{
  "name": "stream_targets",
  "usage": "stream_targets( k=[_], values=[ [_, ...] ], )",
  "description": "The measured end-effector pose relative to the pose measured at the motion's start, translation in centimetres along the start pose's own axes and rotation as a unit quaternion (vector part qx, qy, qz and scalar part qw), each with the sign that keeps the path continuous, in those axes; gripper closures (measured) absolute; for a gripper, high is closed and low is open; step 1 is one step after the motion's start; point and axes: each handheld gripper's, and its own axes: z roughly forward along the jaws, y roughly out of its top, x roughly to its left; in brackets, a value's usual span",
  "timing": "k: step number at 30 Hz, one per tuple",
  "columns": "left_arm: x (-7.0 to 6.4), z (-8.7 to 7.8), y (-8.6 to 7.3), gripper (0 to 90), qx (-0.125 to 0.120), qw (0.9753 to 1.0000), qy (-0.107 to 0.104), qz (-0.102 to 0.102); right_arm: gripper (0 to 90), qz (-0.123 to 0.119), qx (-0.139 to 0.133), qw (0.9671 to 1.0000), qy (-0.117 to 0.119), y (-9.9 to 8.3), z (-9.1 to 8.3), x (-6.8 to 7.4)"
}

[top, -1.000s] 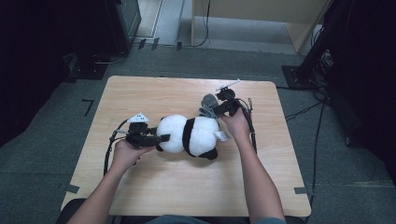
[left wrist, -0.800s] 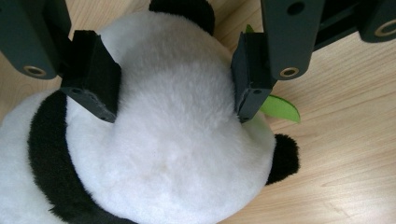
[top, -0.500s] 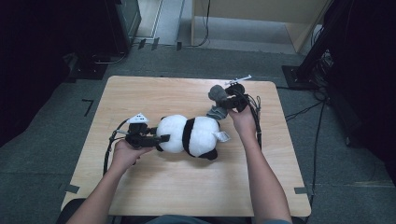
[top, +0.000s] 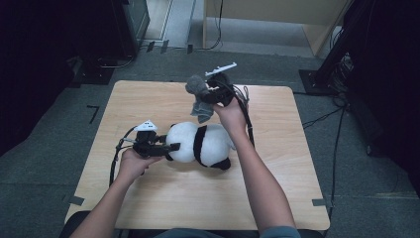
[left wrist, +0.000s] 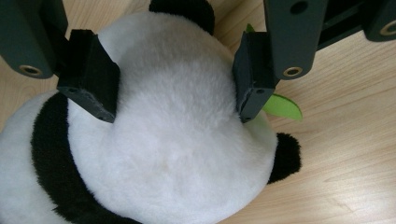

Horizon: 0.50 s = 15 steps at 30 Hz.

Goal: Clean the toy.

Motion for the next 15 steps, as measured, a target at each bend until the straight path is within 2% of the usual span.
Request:
stream_targets(
  k=[2, 8, 12, 15],
  values=[
    [0.0, 0.0, 0.0, 37.4, 0.000, 1.0000, 0.000, 0.001, 71.7, -0.005, -0.003, 0.9999, 0.009, 0.5, 0.5, 0.9],
    [0.0, 0.0, 0.0, 37.3, -0.002, 1.0000, -0.001, 0.000, 71.6, 0.009, -0.008, 0.9982, 0.058, 1.2, 2.5, 2.9],
    [0.0, 0.0, 0.0, 37.4, 0.001, 1.0000, 0.000, 0.001, 71.6, 0.005, 0.010, 0.9971, 0.075, 0.9, 4.5, 4.3],
    [0.0, 0.0, 0.0, 37.6, 0.002, 1.0000, 0.000, 0.000, 71.6, 0.003, 0.027, 0.9967, 0.077, 0.3, 5.8, 4.5]
  ],
)
